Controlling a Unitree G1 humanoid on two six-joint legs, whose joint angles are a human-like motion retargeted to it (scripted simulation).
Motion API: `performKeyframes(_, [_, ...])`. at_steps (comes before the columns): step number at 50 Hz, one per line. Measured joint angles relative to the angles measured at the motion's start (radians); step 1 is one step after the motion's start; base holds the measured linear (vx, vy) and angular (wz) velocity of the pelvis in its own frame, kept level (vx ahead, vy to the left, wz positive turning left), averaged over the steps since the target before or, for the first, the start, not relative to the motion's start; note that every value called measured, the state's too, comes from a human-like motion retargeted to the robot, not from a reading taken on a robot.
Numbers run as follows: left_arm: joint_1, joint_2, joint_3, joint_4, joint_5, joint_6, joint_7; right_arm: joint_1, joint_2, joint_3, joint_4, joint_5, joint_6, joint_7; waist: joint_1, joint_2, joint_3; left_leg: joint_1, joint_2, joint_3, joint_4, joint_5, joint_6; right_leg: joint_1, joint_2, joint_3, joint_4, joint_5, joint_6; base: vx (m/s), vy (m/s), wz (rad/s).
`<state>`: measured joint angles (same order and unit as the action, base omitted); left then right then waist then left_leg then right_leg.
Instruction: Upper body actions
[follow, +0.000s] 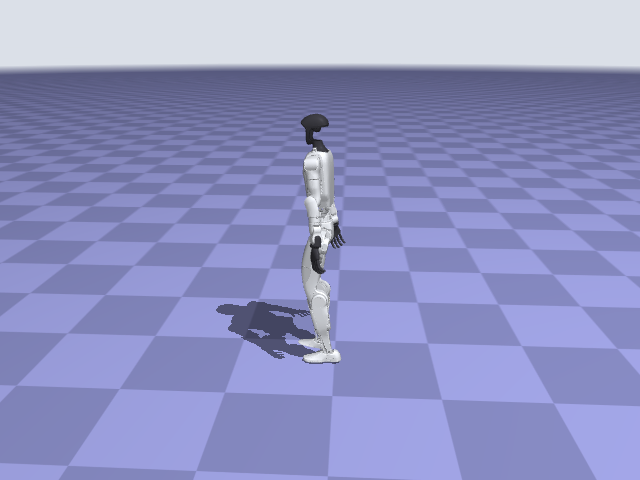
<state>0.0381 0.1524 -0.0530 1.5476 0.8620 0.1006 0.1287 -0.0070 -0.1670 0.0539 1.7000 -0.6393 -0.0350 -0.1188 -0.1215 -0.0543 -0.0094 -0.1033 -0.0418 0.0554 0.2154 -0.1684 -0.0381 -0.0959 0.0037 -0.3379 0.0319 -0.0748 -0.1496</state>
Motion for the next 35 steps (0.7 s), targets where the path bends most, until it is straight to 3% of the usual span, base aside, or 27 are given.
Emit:
performKeyframes(6, [0.006, 0.021, 0.017, 0.095, -0.023, 0.046, -0.098, 0.016, -0.007, -0.066, 0.0, 0.104, 0.015, 0.029, -0.172, 0.043, 0.007, 0.075, -0.036, -0.144, -0.098, 0.008, 0.076, 0.02, -0.002, -0.188, 0.006, -0.026, 0.016, 0.0, 0.07, 1.42])
performKeyframes(11, [0.027, 0.013, 0.051, 0.07, -0.075, 0.044, -0.092, 0.027, 0.001, -0.075, -0.012, 0.223, -0.057, 0.08, -0.003, 0.009, 0.017, 0.044, -0.035, -0.031, -0.078, 0.01, 0.078, 0.013, -0.007, -0.05, 0.012, -0.006, 0.019, 0.04, 0.12, -1.28])
performKeyframes(22, [0.011, 0.002, 0.013, 0.035, -0.036, 0.023, -0.084, -0.018, 0.019, -0.021, -0.133, 0.108, -0.053, 0.03, 0.016, 0.027, 0.017, 0.06, -0.064, -0.047, -0.105, 0.012, 0.12, 0.015, -0.033, -0.065, 0.029, -0.008, 0.05, 0.03, 0.14, 0.06])
performKeyframes(29, [-0.014, -0.003, -0.011, 0.001, -0.051, -0.002, -0.075, -0.048, 0.021, 0.012, -0.226, 0.071, -0.064, 0.007, 0.021, 0.046, 0.029, 0.067, -0.059, -0.05, -0.114, 0.008, 0.137, -0.041, -0.061, -0.059, 0.164, -0.024, 0.081, 0.03, 0.13, -0.09])
performKeyframes(35, [-0.059, 0.01, -0.04, 0.008, -0.033, 0.0, -0.083, -0.059, 0.024, 0.014, -0.233, 0.101, -0.072, -0.001, 0.032, 0.065, 0.039, 0.069, -0.038, -0.035, -0.117, -0.001, 0.143, -0.143, -0.103, -0.049, 0.38, 0.09, 0.113, 0.03, 0.11, -0.17])
